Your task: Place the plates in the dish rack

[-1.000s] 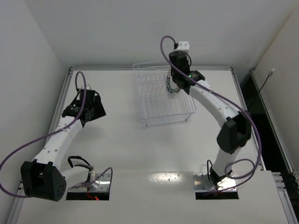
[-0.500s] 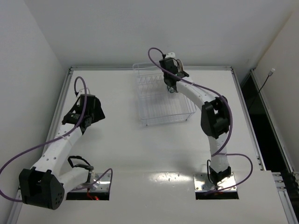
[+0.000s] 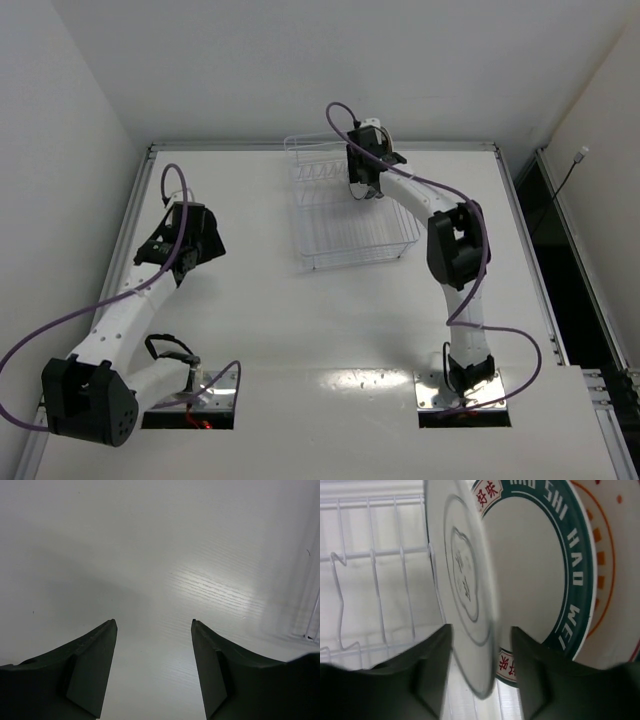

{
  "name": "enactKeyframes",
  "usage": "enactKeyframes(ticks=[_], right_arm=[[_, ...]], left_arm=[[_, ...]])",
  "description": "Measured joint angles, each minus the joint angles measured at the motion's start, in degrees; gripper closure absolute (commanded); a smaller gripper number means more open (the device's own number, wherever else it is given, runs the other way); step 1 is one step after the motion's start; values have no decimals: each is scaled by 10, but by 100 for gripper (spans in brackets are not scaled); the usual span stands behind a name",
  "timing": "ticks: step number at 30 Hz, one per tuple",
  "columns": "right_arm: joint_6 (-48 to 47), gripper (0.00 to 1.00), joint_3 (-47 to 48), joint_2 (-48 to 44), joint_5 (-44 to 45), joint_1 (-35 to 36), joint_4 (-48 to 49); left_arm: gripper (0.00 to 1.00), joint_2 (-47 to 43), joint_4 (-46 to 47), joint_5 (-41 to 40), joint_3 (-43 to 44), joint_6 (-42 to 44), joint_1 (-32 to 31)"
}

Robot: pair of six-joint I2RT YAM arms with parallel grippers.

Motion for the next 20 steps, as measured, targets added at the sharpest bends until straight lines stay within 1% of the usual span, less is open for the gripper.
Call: enactKeyframes(ticks=[2,3,6,7,9,11,16,20], right_arm=[[3,41,0,-6,-2,-2,-4],[6,35,-4,-12,-2,-2,-5],[12,27,-43,-65,-7,3,-8],[12,27,-63,-94,-7,7,-11],[16,24,-101,-159,-10,15,-32],[22,24,-140,-229,-14,21,-40],[27,22,-299,-442,-39,42,-30],[39,22,-409,-565,-60,44,-32]], left_arm=[[42,1,0,0,0,0,0],[42,1,0,0,0,0,0],[42,2,0,1,0,2,0],[42,2,0,1,0,2,0],[42,2,0,3,0,2,0],[42,2,1,3,0,2,0],[42,3,6,8,0,2,0],[42,8,7,5,0,2,0]])
